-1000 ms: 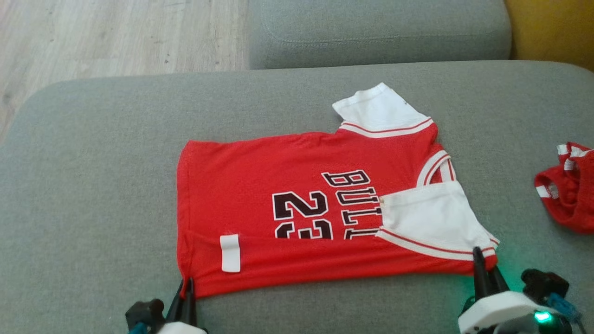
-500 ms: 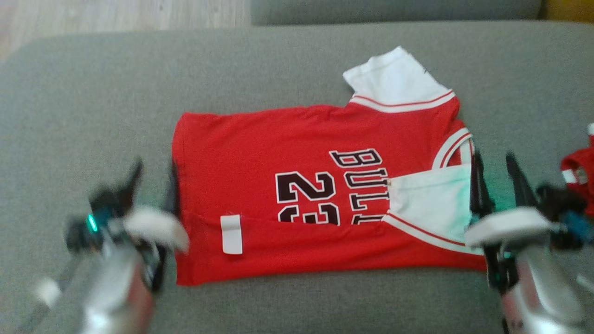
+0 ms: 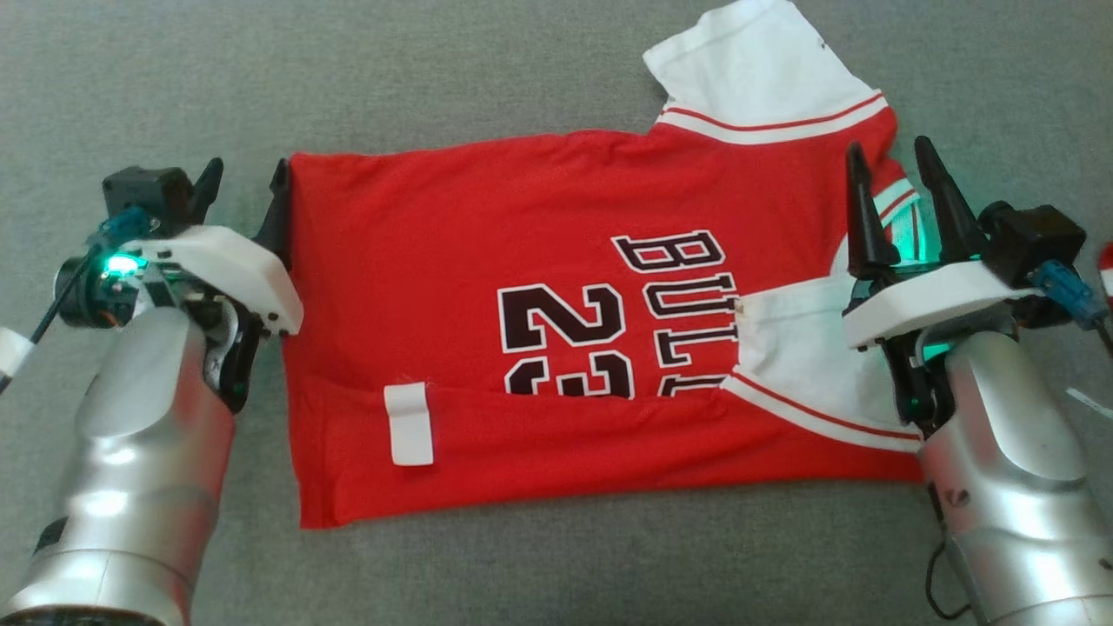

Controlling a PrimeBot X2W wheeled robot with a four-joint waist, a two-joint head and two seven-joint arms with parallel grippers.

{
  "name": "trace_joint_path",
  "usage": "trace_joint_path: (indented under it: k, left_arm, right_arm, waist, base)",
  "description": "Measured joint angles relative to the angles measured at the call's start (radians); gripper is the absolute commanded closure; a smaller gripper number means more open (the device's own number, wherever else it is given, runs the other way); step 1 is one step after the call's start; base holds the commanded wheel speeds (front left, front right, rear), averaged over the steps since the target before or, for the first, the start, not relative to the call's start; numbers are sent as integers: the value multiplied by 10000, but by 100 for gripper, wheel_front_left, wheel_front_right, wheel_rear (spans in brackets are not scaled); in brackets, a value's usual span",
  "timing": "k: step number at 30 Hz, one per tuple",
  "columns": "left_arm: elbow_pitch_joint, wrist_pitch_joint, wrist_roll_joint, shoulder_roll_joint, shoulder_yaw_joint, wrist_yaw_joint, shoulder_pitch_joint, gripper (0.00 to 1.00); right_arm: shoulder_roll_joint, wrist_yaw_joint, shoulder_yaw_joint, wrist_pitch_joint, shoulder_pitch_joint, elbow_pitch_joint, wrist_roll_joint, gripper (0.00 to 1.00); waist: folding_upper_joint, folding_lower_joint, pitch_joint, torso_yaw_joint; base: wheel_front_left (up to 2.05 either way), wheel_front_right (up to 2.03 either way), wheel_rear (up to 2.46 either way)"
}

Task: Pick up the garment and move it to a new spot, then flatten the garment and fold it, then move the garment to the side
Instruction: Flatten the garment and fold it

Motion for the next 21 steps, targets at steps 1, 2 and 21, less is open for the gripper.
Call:
trace_joint_path:
  k: [1,2,21]
  left_arm:
    - [27,-71,-109,-4,-71,-2,-25,0]
    - [40,-173,-196,-8,-107,-31,-35,0]
    - [782,-265,-1225,144,-1480,-77,-369,62]
  right_arm:
    - [-15,0,2,0,0,-2,19,0]
    - [-38,0,2,0,0,-2,40,0]
    - [-132,0,316,0,-360,163,94,0]
  waist:
    - [0,-1,36,-30]
    - [0,-1,60,-57]
    - [0,-3,192,-148]
  base:
    - [0,0,0]
    - [0,0,0]
    - [0,0,0]
